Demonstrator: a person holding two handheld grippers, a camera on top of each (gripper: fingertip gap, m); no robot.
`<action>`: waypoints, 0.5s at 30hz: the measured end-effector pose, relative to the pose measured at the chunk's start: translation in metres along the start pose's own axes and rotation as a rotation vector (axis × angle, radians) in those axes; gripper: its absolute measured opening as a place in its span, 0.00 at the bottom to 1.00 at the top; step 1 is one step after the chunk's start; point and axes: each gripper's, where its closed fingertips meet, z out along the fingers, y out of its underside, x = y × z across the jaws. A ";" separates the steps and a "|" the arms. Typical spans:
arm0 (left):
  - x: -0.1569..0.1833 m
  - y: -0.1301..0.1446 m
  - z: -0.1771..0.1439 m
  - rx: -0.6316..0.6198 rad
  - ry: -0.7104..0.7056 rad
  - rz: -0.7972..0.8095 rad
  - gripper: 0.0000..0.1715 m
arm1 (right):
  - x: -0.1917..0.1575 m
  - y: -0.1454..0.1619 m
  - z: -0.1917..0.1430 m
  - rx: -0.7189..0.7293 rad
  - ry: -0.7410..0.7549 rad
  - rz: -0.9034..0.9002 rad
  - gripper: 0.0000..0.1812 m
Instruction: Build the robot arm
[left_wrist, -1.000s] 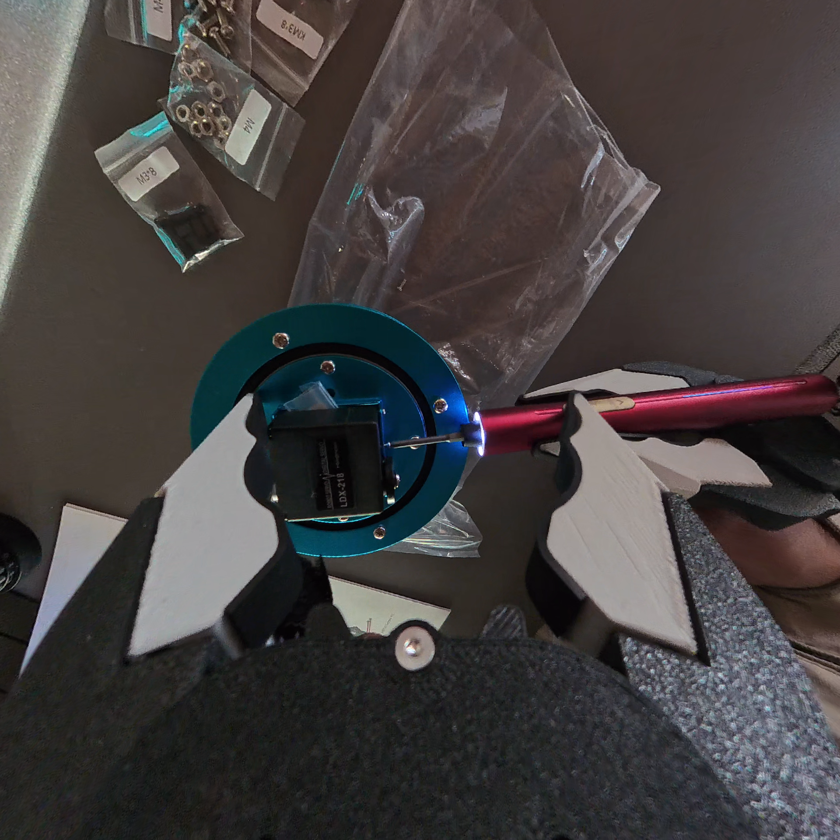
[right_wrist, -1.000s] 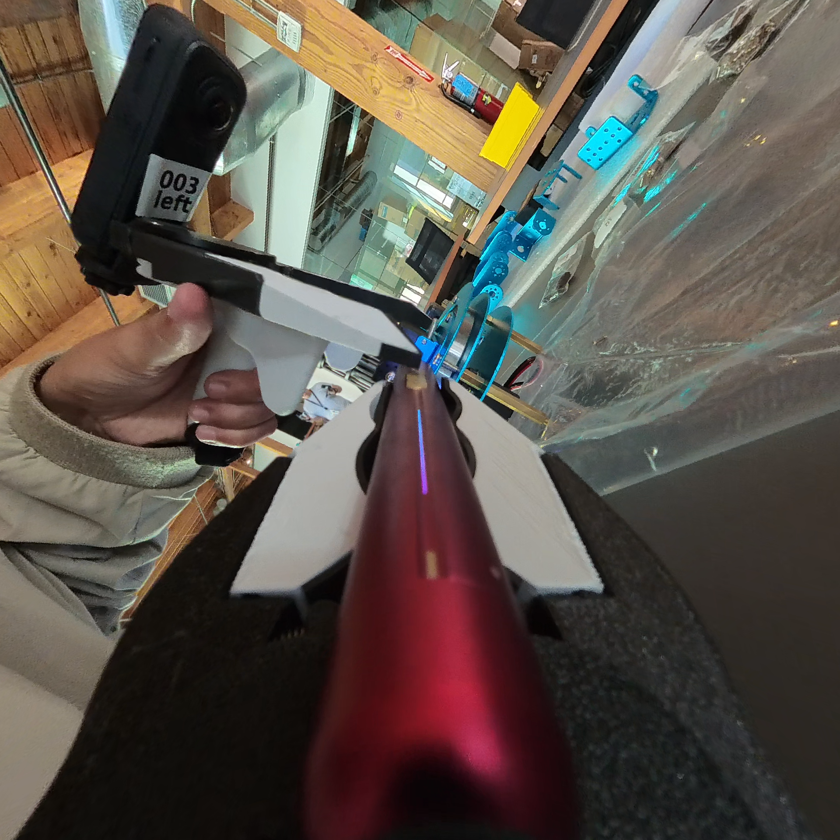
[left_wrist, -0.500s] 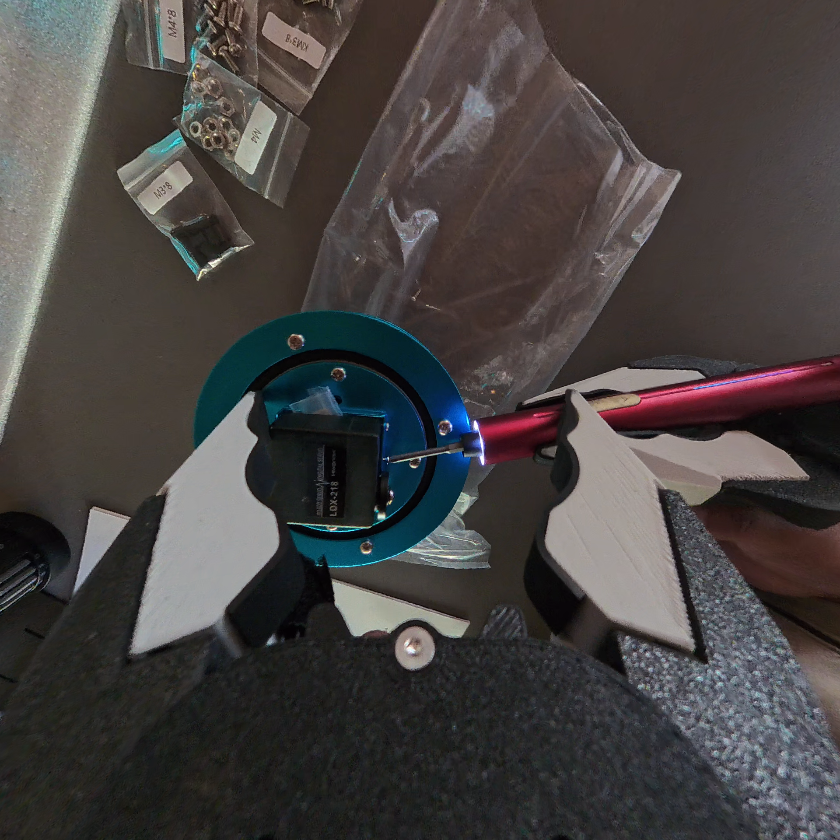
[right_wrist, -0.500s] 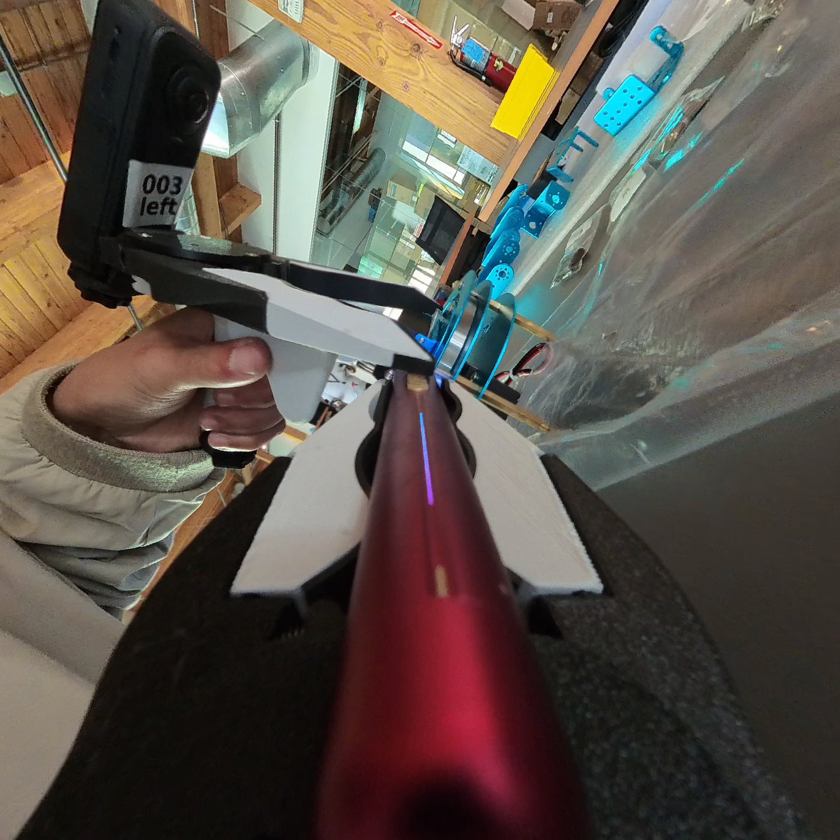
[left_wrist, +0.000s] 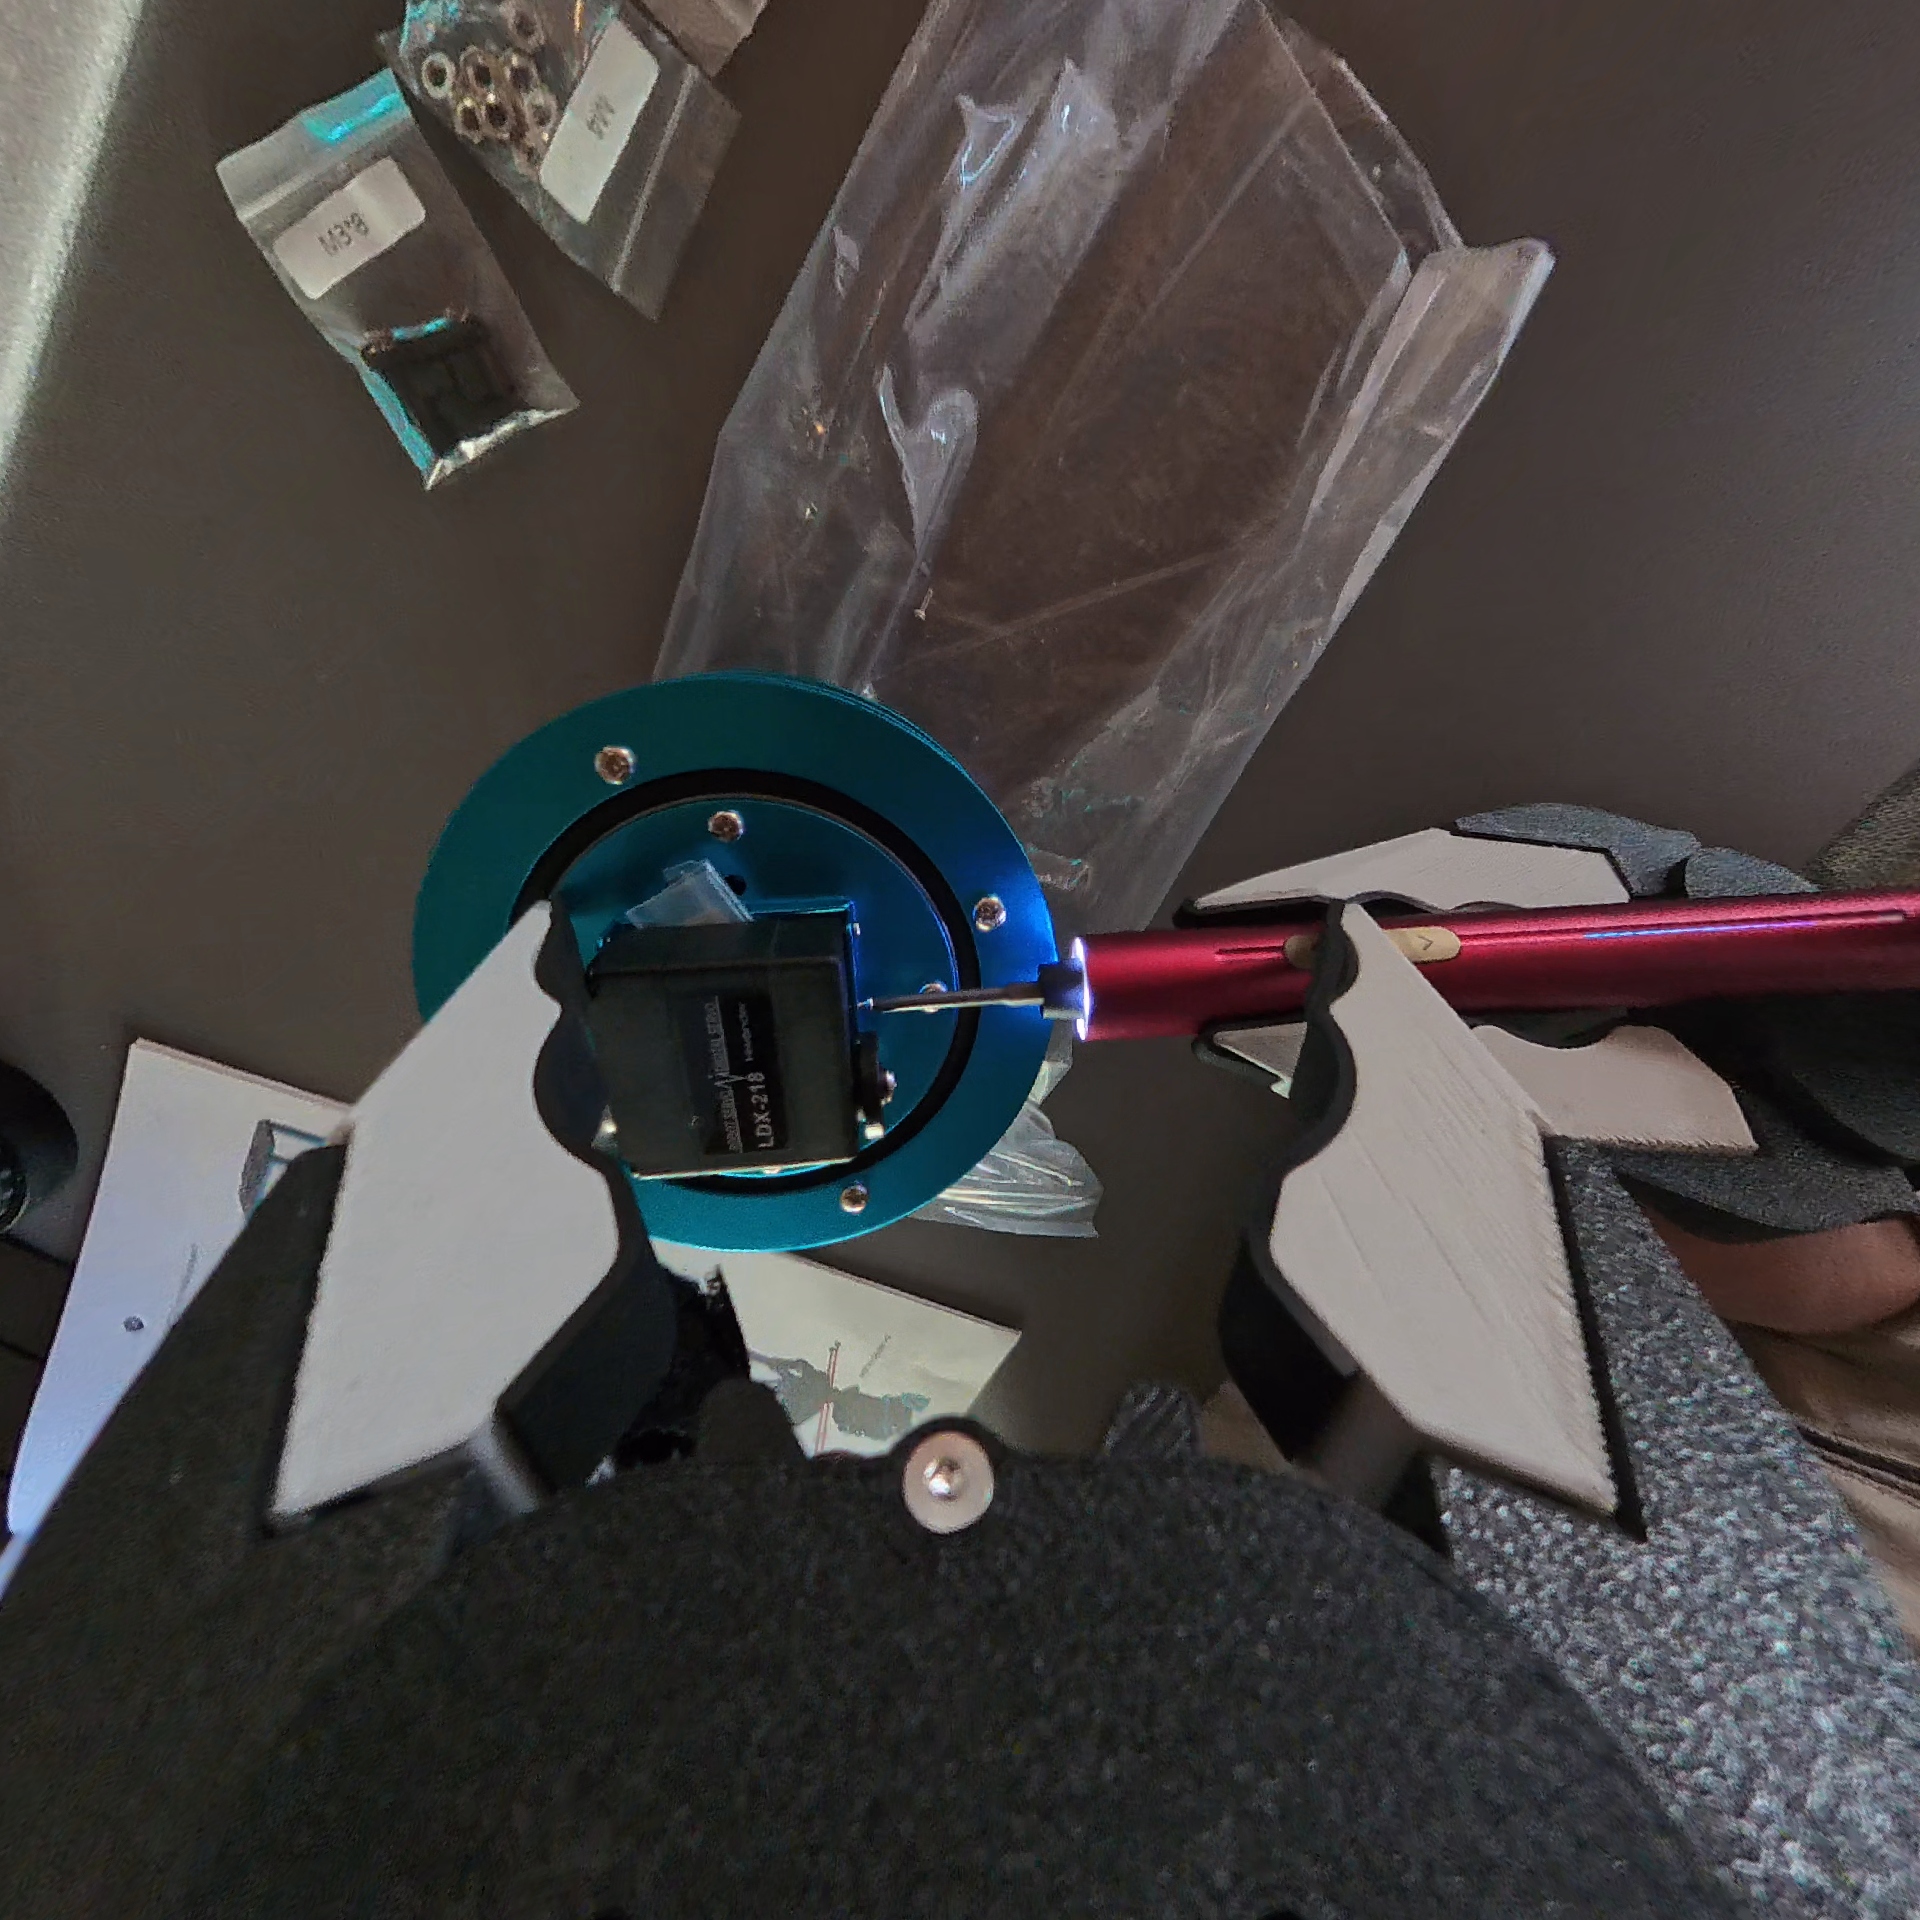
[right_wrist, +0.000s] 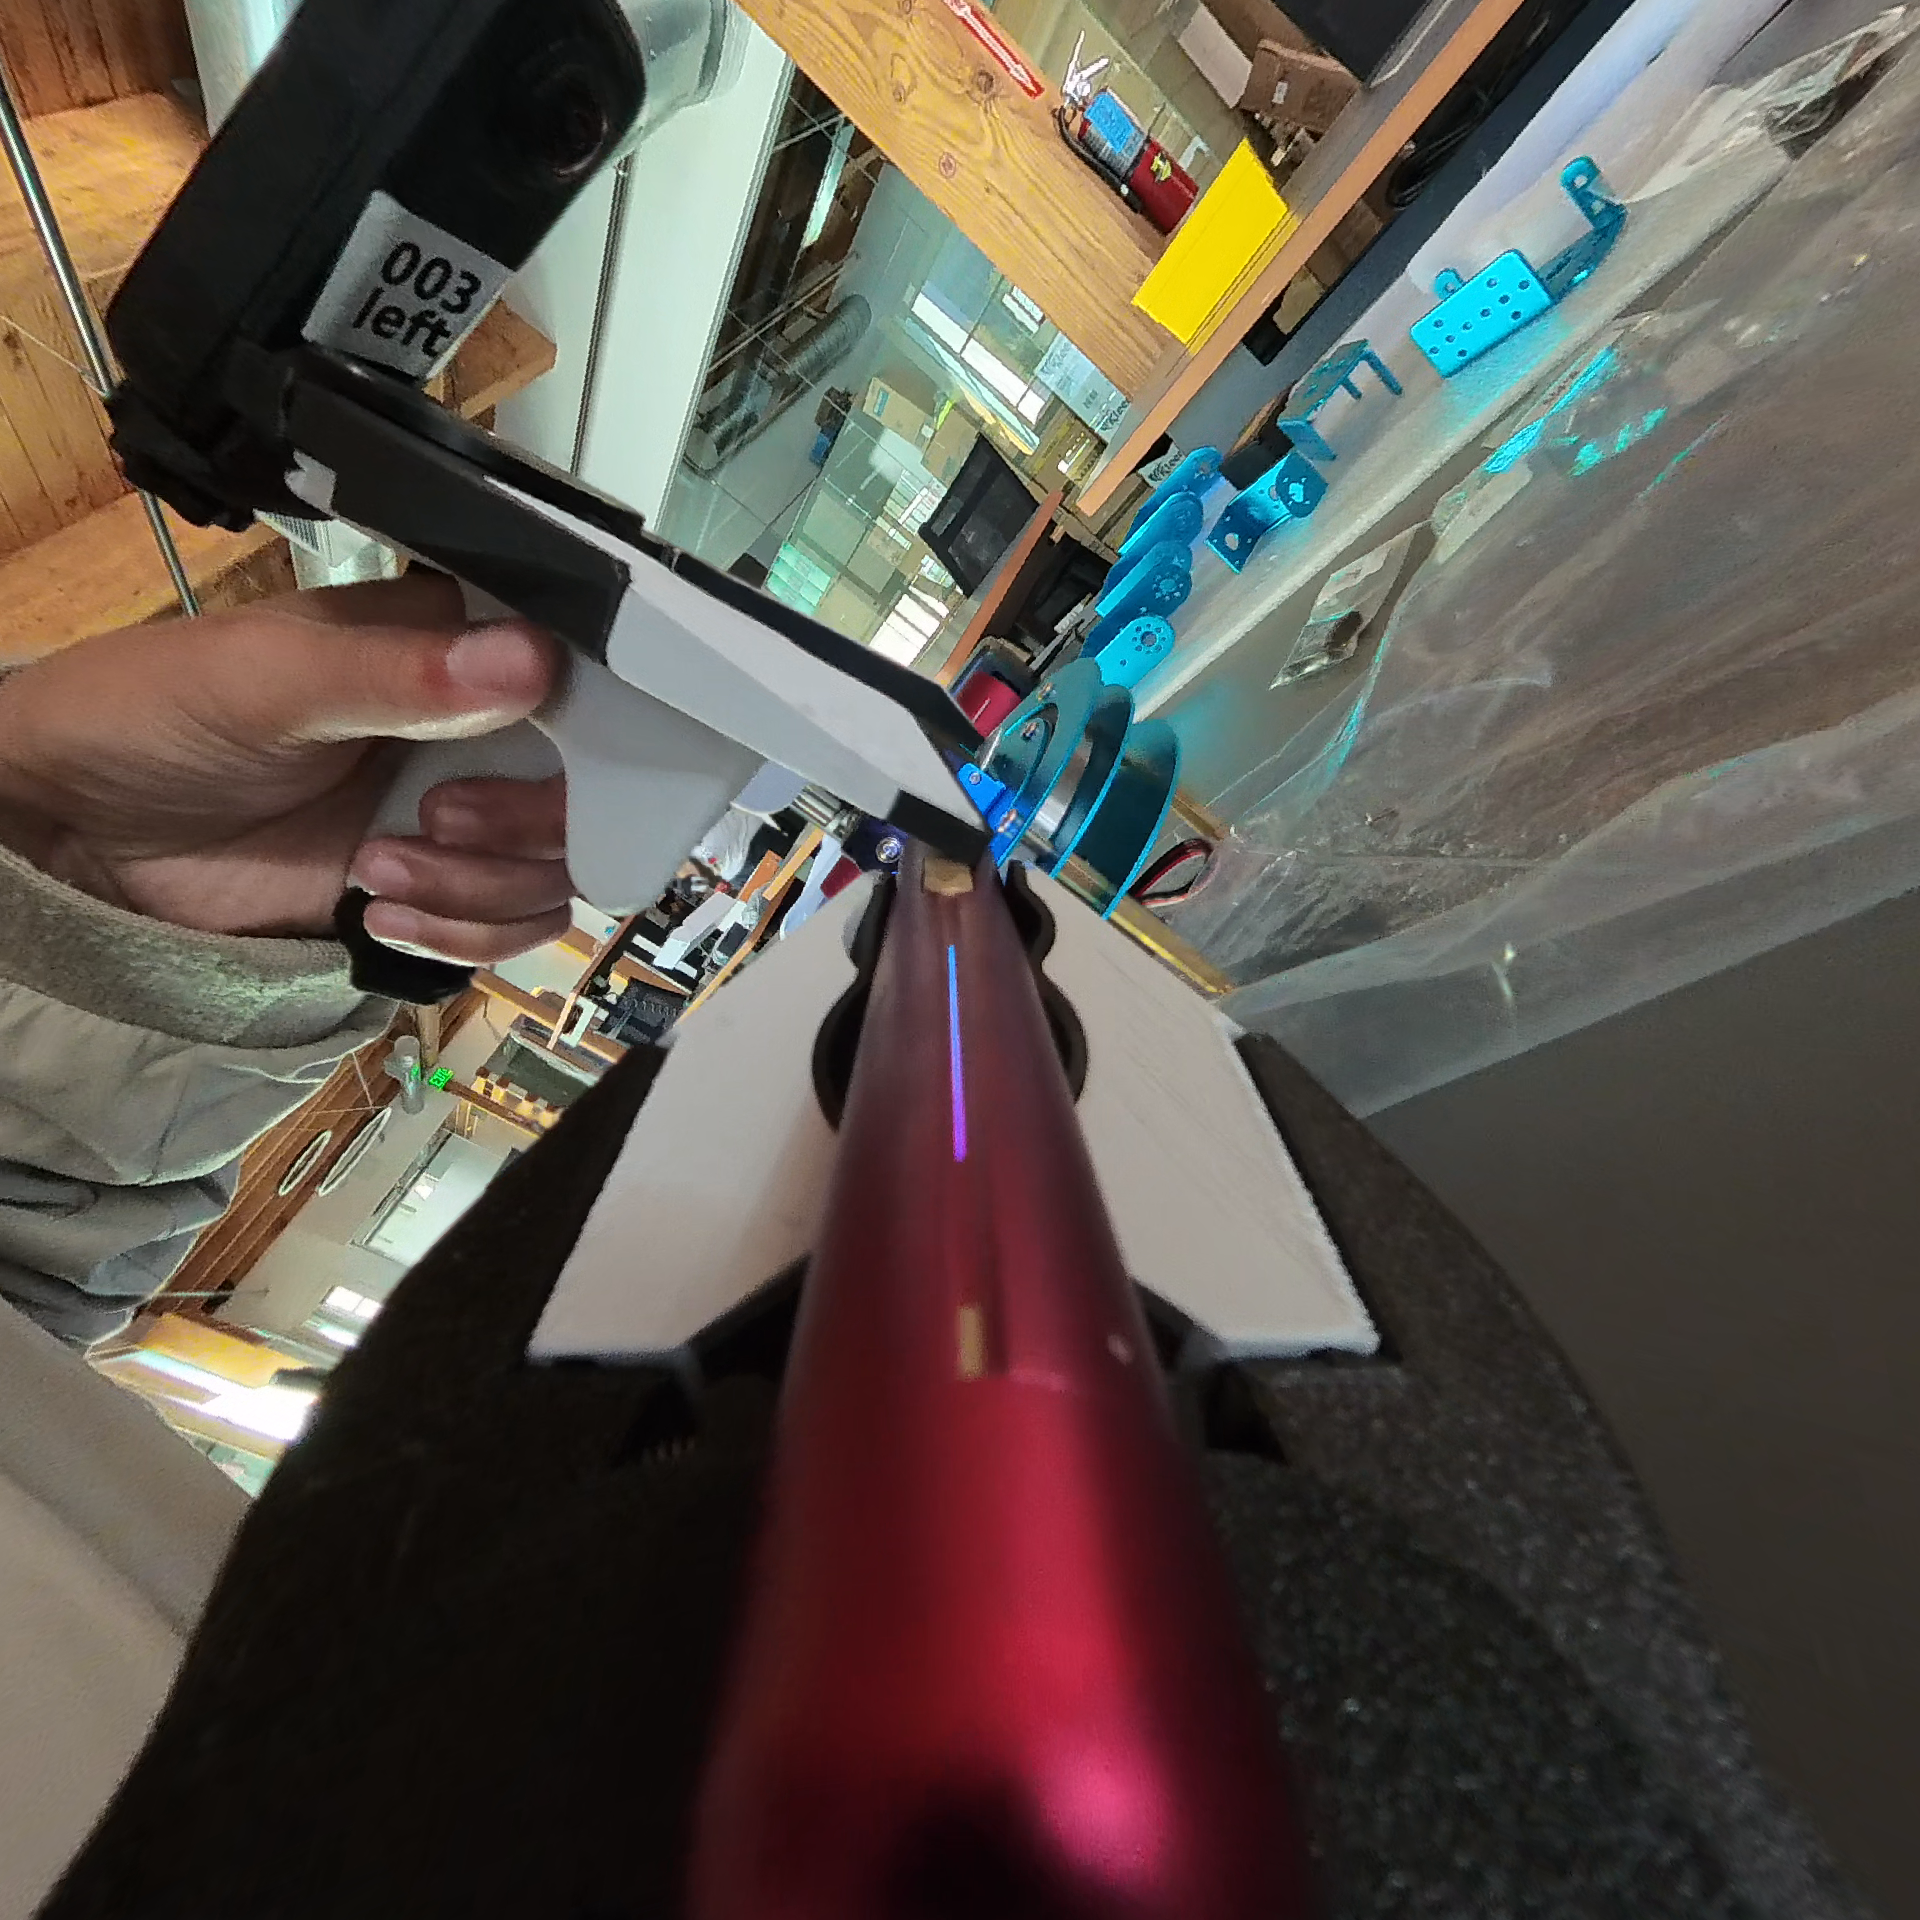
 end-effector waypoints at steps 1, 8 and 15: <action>0.000 0.000 -0.002 0.000 0.007 -0.005 0.79 | 0.000 0.000 0.000 -0.002 0.000 0.000 0.12; -0.003 0.002 -0.004 0.013 0.021 0.002 0.76 | 0.005 0.000 0.001 -0.004 0.016 0.025 0.11; -0.002 0.000 -0.006 0.013 0.087 -0.059 0.76 | 0.000 -0.007 -0.003 0.037 -0.012 0.011 0.11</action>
